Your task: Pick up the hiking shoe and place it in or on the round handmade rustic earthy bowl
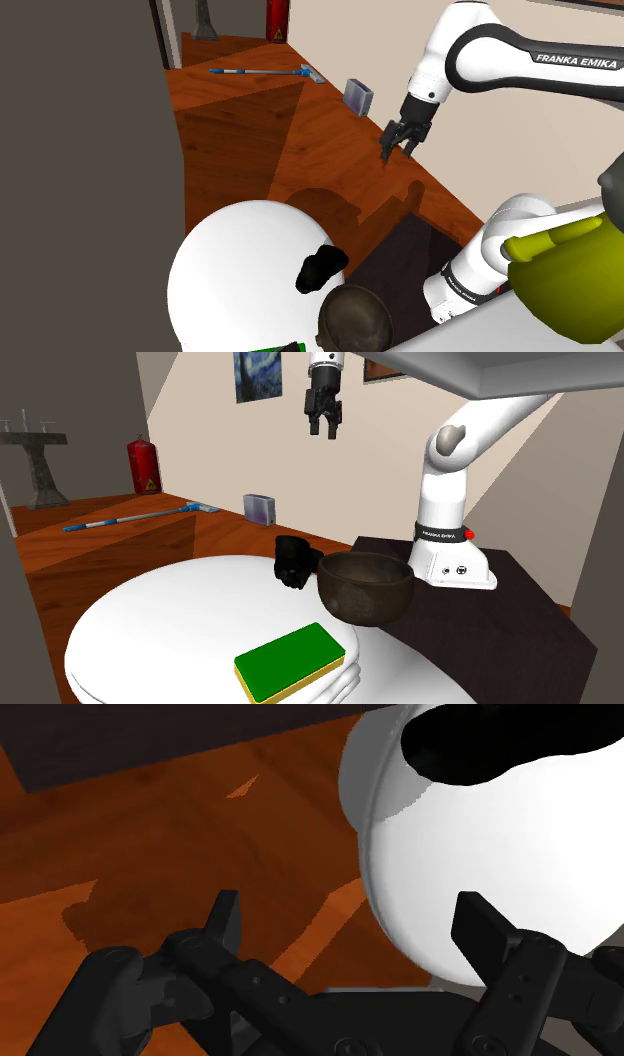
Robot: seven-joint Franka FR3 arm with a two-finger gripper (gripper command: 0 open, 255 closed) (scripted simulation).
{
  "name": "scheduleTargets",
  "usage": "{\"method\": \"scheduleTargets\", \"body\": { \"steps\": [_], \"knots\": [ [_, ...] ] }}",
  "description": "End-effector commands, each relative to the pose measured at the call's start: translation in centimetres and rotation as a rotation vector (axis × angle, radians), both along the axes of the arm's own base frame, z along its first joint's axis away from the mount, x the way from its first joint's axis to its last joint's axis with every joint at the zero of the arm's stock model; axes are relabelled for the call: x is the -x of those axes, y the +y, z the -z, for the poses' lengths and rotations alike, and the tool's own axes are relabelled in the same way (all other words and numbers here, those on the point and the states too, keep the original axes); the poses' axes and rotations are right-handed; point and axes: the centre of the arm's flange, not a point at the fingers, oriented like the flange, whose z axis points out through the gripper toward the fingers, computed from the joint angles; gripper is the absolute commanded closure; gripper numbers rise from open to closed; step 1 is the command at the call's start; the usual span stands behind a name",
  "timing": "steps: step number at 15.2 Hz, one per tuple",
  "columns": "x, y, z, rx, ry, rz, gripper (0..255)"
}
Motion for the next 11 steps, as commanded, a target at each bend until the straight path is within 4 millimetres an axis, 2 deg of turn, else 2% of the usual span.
{"method": "scheduleTargets", "body": {
  "steps": [1,11],
  "knots": [
    [0.2,0.9,2.1,-0.023,0.035,0.101,0],
    [1.1,7.7,12.0,-0.134,0.203,0.566,0]
  ]
}}
